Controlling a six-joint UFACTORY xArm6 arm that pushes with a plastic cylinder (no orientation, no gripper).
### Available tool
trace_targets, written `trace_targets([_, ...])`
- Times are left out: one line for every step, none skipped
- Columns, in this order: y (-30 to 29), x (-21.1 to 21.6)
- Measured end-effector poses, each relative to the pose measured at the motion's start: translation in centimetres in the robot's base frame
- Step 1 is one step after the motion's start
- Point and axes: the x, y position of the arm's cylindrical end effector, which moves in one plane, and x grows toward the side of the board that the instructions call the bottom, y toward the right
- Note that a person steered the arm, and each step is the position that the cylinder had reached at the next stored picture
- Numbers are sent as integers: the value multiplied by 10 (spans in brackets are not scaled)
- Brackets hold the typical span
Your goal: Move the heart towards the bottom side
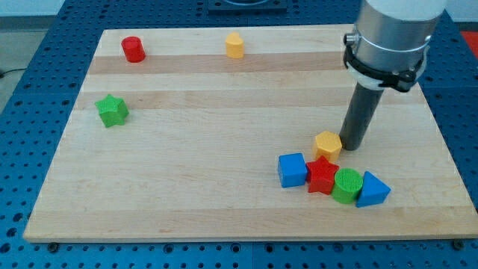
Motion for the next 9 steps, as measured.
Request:
trace_targets([19, -53])
trace_targets([-12, -168])
trace_targets([-59, -282])
trace_targets([-130, -292])
trace_targets([-186, -247])
trace_targets([-137, -216])
trace_targets([-153, -230])
trace_targets([-196, -280])
trace_targets([-204, -218])
